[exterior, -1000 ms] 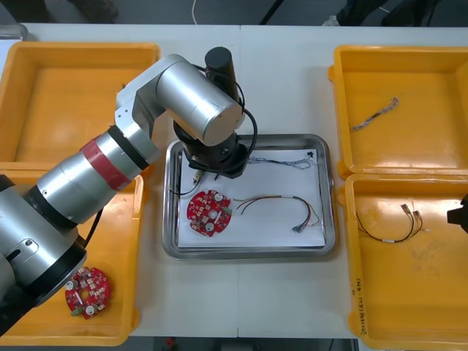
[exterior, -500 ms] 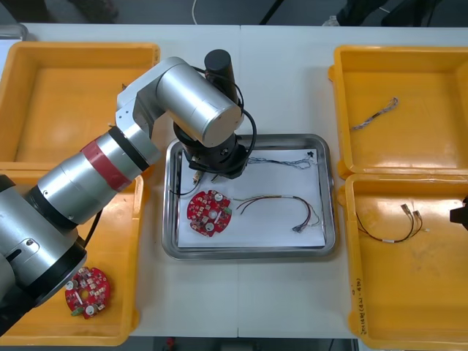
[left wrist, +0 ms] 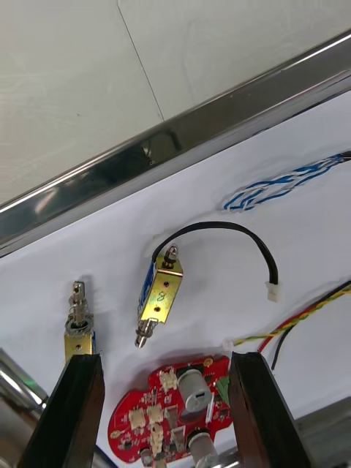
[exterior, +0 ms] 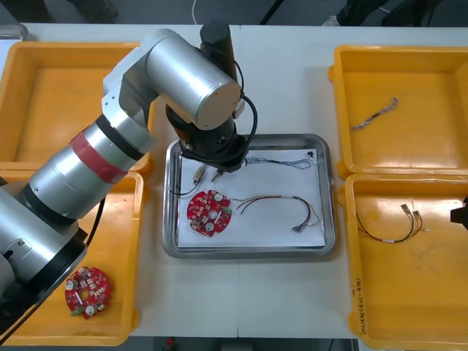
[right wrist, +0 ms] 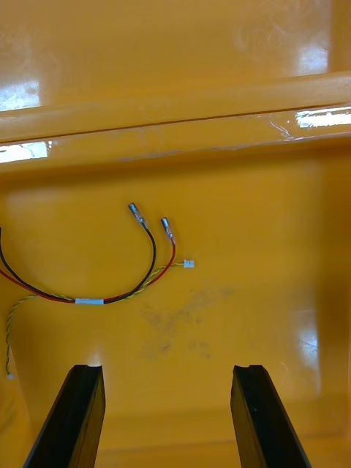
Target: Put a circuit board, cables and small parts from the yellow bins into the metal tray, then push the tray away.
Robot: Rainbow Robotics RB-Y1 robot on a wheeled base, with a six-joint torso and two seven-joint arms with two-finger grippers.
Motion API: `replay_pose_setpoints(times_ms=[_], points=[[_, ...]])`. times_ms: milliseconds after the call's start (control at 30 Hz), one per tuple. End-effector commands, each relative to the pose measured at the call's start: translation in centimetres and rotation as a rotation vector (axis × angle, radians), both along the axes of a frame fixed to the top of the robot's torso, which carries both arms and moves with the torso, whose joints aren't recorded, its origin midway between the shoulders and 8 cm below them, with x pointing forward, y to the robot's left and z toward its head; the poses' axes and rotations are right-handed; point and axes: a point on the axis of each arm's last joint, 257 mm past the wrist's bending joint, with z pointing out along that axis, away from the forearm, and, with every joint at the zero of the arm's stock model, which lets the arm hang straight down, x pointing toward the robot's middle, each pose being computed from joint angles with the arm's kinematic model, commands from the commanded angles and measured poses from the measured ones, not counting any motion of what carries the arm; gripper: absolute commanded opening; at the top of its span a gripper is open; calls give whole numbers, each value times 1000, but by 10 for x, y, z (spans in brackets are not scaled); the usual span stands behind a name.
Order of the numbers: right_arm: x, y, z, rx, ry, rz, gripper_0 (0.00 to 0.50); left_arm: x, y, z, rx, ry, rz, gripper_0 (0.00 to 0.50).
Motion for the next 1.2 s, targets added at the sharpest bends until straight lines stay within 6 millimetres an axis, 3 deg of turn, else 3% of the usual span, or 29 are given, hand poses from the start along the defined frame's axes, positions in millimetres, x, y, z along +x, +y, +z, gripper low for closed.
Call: replay_pose_setpoints(times_ms=[33, 300, 467, 700, 900, 1200], points=[[-6, -17, 12, -48, -14, -32, 500, 3, -4, 54, -54, -65, 26, 500], [-5, -18, 15, -68, -9, -18, 500, -1, 41, 94, -32, -93, 70, 500], [-5, -17, 16, -79, -5, -4, 500, 8, 65, 125, -76, -149, 88, 500], [2, -10, 24, -84, -22, 32, 500, 13, 108, 155, -117, -182, 121, 500], [16, 10, 34, -86, -45, 97, 500, 8, 162, 150, -91, -192, 182, 500], [36, 63, 50, -97, -67, 272, 500, -7, 240, 137, -45, -181, 292, 500]])
